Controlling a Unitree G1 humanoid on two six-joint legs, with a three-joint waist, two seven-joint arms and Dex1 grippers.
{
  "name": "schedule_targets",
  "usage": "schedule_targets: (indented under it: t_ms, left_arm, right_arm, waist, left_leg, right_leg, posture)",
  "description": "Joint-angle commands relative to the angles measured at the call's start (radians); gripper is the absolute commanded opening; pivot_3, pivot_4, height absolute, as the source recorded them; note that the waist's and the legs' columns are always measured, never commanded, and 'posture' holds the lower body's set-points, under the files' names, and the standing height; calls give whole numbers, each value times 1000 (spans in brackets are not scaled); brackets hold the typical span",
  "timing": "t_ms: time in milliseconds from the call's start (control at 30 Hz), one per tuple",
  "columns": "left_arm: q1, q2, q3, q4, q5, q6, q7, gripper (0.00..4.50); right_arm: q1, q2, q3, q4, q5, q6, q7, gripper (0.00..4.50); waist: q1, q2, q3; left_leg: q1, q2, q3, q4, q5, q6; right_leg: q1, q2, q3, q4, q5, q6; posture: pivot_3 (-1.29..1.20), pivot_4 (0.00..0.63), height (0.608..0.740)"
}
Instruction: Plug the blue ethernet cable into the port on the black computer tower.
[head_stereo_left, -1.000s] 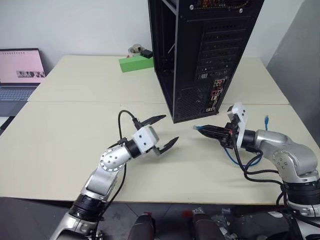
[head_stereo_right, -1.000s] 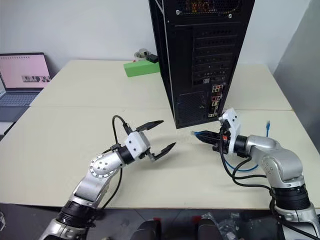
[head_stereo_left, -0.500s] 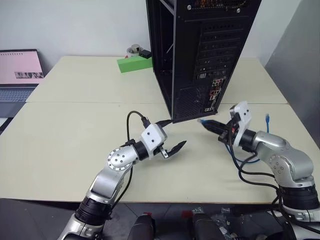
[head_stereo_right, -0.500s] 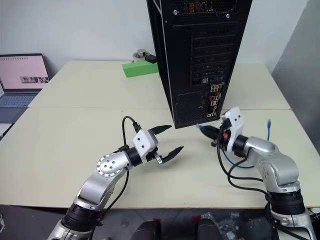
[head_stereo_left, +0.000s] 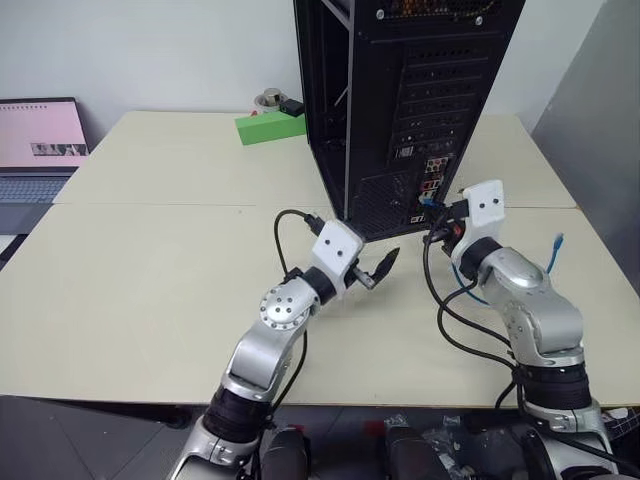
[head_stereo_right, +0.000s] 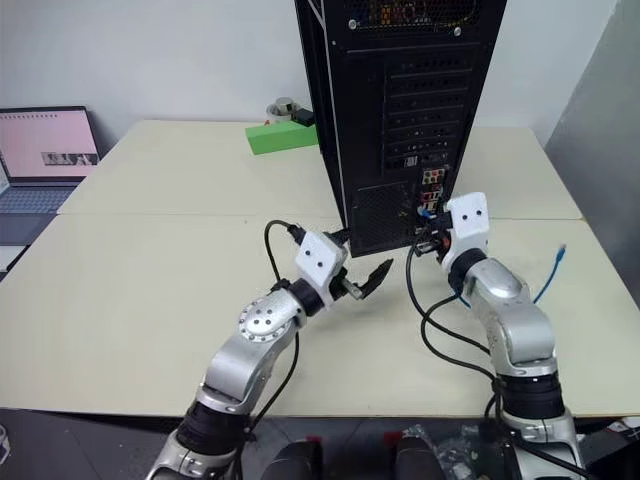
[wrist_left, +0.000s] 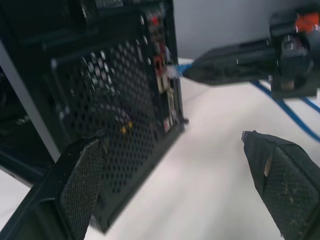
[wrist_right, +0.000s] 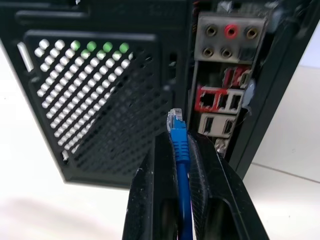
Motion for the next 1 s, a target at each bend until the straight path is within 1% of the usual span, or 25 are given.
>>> schedule_targets:
  t_ms: [33, 567, 1000]
  left_arm:
    - [-5, -17, -28, -30, 37, -10, 25, 4500]
    - [-3, -35, -26, -33, 60, -11, 48, 4500]
    - [-1, -31, -17, -36, 65, -8, 43, 4500]
  right_arm:
    - [-44, 15, -41, -5, -22, -27, -46, 20]
    - [-116, 33, -51, 134, -47, -84, -42, 20]
    - [-122, 34, -41, 169, -54, -99, -31, 20]
  waist:
    - [1, 0, 0]
    - [1, 0, 0]
    - [-2, 0, 0]
  left_leg:
    - [0, 0, 0, 0, 0, 0]
    - [0, 0, 0, 0, 0, 0]
    - [0, 0, 0, 0, 0, 0]
  right_leg:
    - [0, 0, 0, 0, 0, 0]
    - [0, 0, 0, 0, 0, 0]
    - [0, 0, 0, 0, 0, 0]
  posture:
    - [0, 150, 740]
    - [0, 150, 740]
    - [0, 150, 740]
